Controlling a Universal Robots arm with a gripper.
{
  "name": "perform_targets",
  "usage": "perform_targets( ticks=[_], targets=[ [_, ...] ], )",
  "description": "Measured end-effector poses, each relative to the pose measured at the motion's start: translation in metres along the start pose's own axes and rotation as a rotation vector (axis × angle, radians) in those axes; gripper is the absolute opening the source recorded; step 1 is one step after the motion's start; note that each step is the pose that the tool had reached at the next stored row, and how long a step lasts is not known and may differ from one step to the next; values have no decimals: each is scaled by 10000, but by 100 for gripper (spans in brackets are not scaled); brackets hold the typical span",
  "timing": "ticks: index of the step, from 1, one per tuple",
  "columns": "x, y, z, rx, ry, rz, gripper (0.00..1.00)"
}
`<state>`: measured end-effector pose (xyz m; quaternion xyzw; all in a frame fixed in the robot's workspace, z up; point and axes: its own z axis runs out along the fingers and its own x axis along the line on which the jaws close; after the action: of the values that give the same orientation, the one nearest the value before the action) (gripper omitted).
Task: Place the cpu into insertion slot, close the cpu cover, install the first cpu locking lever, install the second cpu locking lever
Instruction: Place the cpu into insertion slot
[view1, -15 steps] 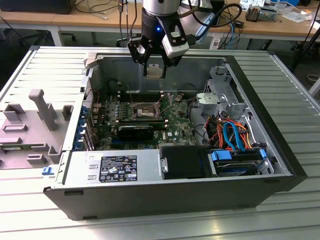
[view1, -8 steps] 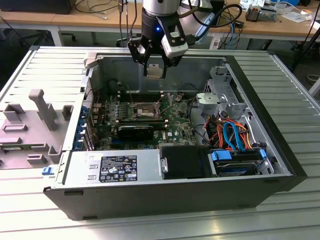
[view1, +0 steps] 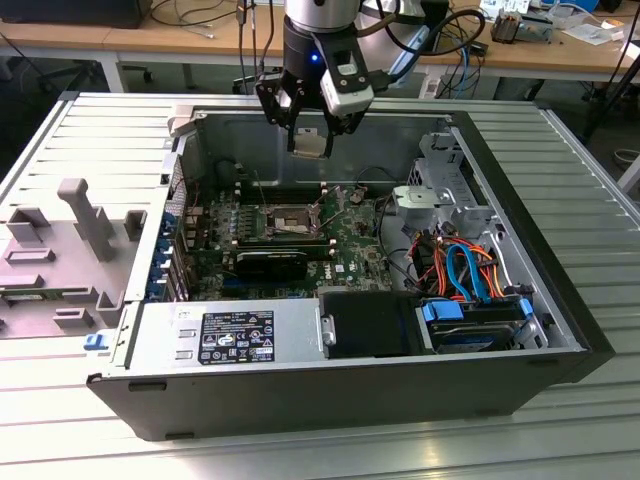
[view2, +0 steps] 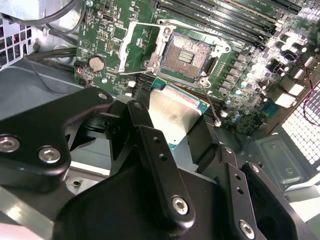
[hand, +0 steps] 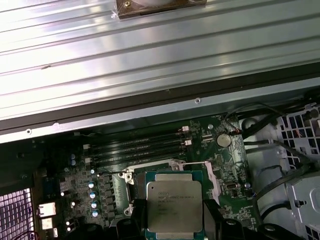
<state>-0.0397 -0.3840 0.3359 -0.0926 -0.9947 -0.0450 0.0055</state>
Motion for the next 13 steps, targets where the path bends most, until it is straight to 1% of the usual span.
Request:
perform_targets(
  ticks=[13],
  targets=[
    [0,0,1,-9,-42,479,54]
  ],
)
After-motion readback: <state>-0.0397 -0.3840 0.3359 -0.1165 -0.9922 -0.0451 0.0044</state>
